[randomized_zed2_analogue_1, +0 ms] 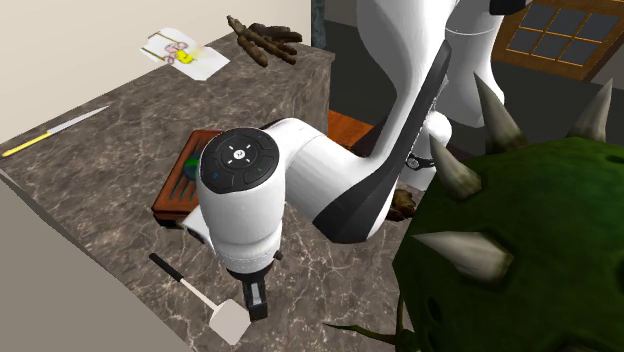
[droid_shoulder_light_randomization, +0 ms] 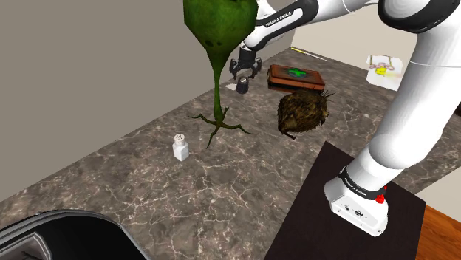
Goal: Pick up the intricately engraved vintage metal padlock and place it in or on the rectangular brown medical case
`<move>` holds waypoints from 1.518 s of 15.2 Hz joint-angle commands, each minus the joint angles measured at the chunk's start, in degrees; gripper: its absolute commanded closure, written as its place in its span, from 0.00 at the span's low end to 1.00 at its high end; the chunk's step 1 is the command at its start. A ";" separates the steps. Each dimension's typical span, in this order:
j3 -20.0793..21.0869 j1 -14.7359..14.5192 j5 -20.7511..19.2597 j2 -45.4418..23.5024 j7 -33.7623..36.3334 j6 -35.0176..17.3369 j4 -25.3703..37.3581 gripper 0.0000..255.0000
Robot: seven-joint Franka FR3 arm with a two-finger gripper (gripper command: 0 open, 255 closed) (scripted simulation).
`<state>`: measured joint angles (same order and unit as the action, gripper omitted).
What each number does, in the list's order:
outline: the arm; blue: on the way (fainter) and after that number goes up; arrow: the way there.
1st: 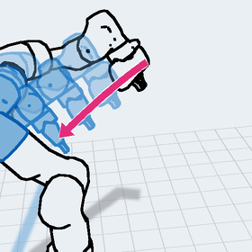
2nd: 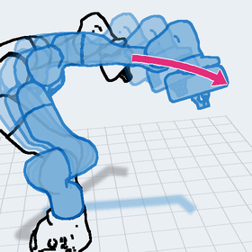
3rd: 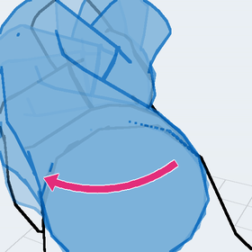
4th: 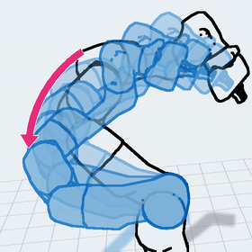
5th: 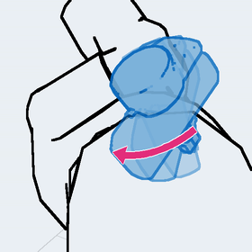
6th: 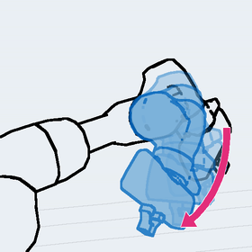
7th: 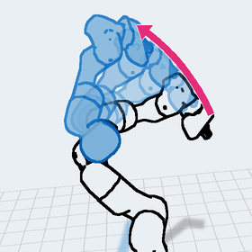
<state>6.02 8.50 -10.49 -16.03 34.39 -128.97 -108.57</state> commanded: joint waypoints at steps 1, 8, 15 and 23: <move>-0.14 0.05 -0.23 -0.96 0.13 -1.13 -0.15 0.00; -0.30 0.08 -0.55 -2.13 0.33 -2.70 -0.55 0.00; -0.30 0.09 -0.55 -2.11 0.34 -2.71 -0.59 1.00; -0.20 0.13 -0.28 -1.34 0.05 -1.42 -0.04 1.00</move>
<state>5.78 8.64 -10.87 -17.56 34.53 -130.96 -109.01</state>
